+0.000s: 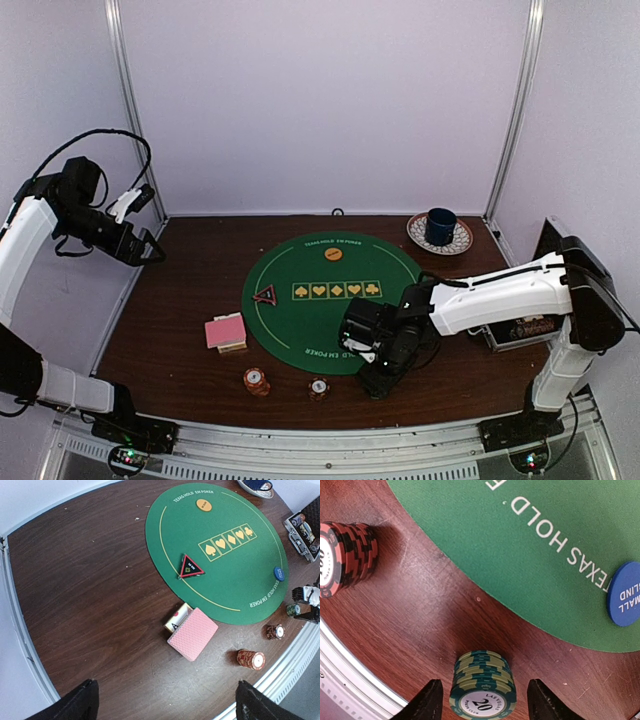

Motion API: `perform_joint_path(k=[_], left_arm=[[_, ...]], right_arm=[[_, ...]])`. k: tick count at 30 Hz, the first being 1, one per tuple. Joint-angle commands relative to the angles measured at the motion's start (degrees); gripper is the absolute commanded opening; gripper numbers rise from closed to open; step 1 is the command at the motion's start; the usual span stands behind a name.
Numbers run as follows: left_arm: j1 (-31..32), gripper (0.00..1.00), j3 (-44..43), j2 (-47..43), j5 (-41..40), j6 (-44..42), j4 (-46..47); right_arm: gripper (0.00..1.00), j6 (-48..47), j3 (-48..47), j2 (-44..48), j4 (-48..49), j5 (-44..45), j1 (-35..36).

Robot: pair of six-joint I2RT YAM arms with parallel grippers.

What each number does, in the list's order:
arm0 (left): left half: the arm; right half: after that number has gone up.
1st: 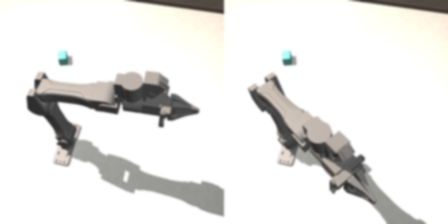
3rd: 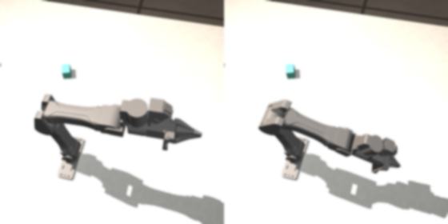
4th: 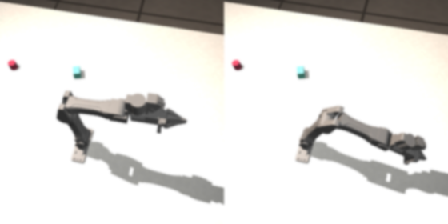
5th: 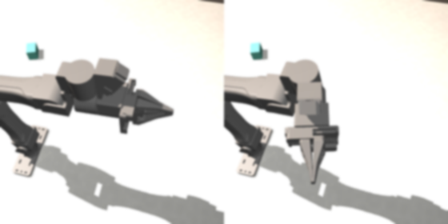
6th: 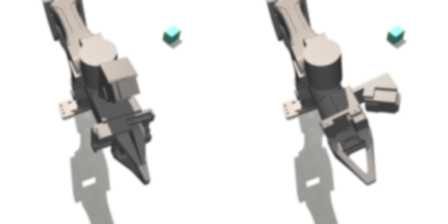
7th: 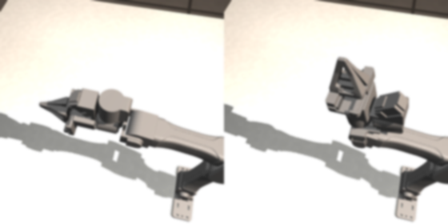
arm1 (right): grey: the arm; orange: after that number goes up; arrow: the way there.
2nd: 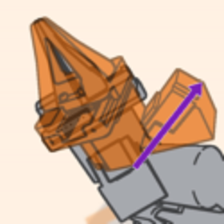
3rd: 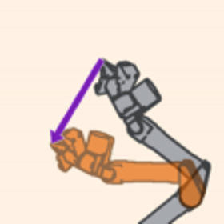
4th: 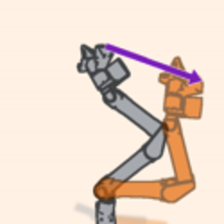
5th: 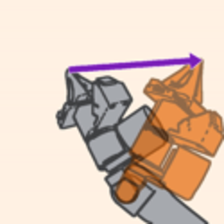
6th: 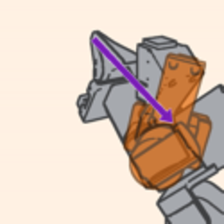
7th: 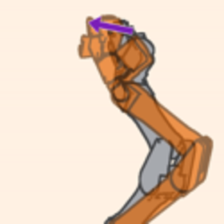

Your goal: Distribute texas hold em gaming equipment

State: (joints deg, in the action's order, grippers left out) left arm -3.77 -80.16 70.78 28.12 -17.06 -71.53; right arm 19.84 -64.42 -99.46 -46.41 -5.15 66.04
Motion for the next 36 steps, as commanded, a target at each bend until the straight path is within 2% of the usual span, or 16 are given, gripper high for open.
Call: perform_joint_path(k=[1, 19, 36], left_arm=[[-0.2, 0.98, -1.5, -0.6, 0.5, -0.7, 0.1], [-0.2, 0.98, -1.5, -0.7, 0.4, -1.0, -0.2], [-0.2, 0.98, -1.5, -0.9, 0.1, -1.4, -0.6]], right_arm=[[0.60, 0.1, 0.5, -0.1, 0.5, 0.8, 0.2], [0.56, -0.3, 0.8, -0.6, 0.2, 0.3, 0.1], [0.26, -0.7, -3.4, 0.9, -3.2, 1.8, 0.2]])
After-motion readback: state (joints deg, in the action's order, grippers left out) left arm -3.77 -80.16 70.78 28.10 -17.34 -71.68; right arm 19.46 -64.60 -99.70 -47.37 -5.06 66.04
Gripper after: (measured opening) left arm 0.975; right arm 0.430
